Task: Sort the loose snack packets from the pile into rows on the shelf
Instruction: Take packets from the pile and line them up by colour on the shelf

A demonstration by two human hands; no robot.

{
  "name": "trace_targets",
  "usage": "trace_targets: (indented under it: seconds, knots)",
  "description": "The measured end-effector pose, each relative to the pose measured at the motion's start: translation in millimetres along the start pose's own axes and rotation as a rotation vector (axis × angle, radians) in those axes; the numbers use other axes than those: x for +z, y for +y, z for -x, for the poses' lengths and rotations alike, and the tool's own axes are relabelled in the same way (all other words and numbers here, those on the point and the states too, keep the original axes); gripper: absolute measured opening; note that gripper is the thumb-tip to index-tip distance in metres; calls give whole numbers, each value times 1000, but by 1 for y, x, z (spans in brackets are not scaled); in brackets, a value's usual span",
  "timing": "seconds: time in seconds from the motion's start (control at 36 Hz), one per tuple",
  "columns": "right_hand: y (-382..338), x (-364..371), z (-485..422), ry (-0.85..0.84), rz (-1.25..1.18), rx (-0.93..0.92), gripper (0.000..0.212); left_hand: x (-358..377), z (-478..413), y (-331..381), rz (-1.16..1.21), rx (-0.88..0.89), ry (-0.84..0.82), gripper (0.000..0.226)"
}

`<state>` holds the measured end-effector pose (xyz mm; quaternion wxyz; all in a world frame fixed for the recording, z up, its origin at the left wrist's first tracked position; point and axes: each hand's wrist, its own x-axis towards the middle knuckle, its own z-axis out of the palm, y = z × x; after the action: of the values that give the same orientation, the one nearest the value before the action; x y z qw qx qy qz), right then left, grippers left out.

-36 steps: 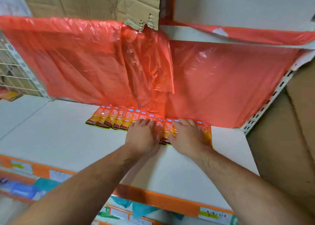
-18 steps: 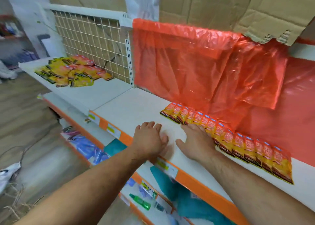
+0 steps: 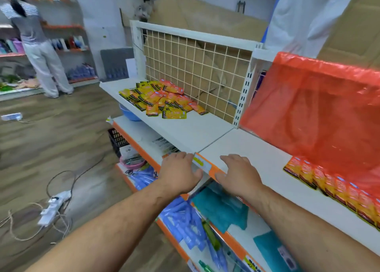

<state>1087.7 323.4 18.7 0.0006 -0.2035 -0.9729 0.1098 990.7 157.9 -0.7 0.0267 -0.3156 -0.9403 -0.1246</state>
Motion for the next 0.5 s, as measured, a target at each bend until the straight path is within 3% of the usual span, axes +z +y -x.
trace_targets:
  seconds: [0.28,0.5]
  knots:
    - [-82,25,-89,-31,6,-130,62,8,-37,-100,32,-119,-14,72]
    - [-126,46,-197,-45,-11,-219,61,9,-109,-165,-37,-207,-4,66]
